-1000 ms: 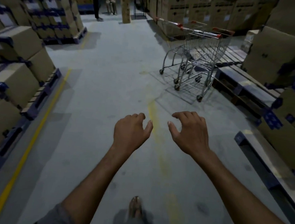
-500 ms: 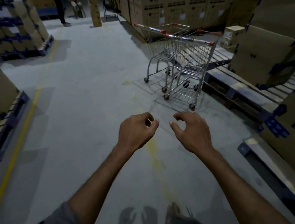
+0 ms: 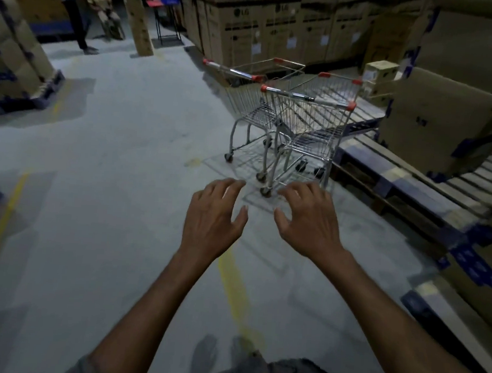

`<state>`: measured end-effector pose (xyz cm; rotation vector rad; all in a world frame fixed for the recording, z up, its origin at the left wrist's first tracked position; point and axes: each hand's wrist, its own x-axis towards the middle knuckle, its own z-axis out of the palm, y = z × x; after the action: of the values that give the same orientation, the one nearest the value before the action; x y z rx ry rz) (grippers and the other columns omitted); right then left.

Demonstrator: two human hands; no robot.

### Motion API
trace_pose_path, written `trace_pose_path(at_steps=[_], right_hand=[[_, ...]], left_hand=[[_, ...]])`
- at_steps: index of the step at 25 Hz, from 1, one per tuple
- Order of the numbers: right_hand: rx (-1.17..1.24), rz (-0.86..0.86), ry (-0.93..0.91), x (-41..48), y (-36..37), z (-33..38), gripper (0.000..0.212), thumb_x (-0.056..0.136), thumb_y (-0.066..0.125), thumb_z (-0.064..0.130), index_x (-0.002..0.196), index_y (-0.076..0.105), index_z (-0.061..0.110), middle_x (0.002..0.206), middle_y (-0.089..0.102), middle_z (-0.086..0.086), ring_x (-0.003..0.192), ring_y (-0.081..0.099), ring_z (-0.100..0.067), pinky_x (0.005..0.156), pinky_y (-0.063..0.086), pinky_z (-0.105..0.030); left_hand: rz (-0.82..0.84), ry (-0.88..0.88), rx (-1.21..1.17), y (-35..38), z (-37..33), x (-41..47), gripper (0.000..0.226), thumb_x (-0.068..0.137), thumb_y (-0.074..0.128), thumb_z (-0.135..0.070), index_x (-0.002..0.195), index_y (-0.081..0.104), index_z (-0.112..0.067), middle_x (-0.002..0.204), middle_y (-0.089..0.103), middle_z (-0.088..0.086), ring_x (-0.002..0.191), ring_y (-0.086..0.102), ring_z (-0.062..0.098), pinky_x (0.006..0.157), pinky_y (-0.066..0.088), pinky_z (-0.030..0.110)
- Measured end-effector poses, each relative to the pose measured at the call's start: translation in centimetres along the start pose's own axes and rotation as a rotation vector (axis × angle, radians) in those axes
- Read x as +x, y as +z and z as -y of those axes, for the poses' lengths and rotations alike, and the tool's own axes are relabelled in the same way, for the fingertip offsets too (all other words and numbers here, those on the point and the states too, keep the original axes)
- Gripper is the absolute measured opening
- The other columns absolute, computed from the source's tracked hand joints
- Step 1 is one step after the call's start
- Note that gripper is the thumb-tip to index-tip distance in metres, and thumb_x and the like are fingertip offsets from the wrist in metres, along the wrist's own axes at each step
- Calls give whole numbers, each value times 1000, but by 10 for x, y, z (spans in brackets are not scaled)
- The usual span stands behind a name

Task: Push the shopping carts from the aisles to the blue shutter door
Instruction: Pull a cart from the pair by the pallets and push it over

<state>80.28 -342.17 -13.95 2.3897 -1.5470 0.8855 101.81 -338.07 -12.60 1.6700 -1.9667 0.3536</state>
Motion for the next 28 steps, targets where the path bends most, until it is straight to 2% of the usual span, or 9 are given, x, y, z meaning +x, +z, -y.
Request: trace_pose_path(at_steps=[5, 9, 14, 19, 22, 28], right_hand=[[-85, 58, -50, 86, 47, -25, 33, 89, 58, 35, 116, 66, 18, 114, 63, -3, 109, 54, -29, 89, 43, -45], [-136, 131, -72, 140, 95, -41, 34, 87, 63, 30, 118, 65, 18, 122, 62, -3, 115, 52, -29, 92, 41, -45], [-83, 134, 51, 219, 156, -64, 38, 84, 67, 28, 121, 65, 21, 124, 59, -1, 117, 52, -28, 93, 44, -46], [-83, 78, 230, 306, 196, -83, 40, 81, 72, 28, 120, 64, 23, 124, 58, 1, 115, 52, -27, 88, 43, -42], [-61, 54, 307, 341, 216, -93, 42, 82, 69, 30, 123, 60, 25, 127, 54, 4, 118, 48, -24, 89, 42, -40], [-81, 153, 371, 389, 239, -133, 60, 85, 70, 37, 141, 47, 31, 143, 44, 5, 131, 39, -22, 101, 43, -44]], left_hand=[[-21, 48, 77, 43, 33, 77, 47, 92, 63, -34, 136, 58, -18, 135, 60, 3, 127, 52, 27, 93, 41, 40], [18, 66, 68, 91, 71, 136, 48, 93, 63, -34, 138, 56, -18, 137, 58, 3, 127, 52, 26, 93, 42, 40], [123, 49, -106, 153, 120, 230, 52, 93, 64, -38, 141, 50, -26, 138, 54, -1, 111, 60, 26, 73, 50, 37], [173, 86, -233, 201, 171, 335, 56, 95, 60, -44, 147, 43, -32, 137, 51, -9, 102, 65, 17, 60, 43, 27], [206, 113, -262, 231, 190, 379, 58, 94, 61, -44, 148, 40, -35, 134, 51, -7, 103, 65, 19, 60, 48, 30], [254, 178, -351, 281, 187, 451, 57, 93, 61, -43, 146, 42, -32, 138, 49, -5, 110, 62, 21, 68, 49, 33]])
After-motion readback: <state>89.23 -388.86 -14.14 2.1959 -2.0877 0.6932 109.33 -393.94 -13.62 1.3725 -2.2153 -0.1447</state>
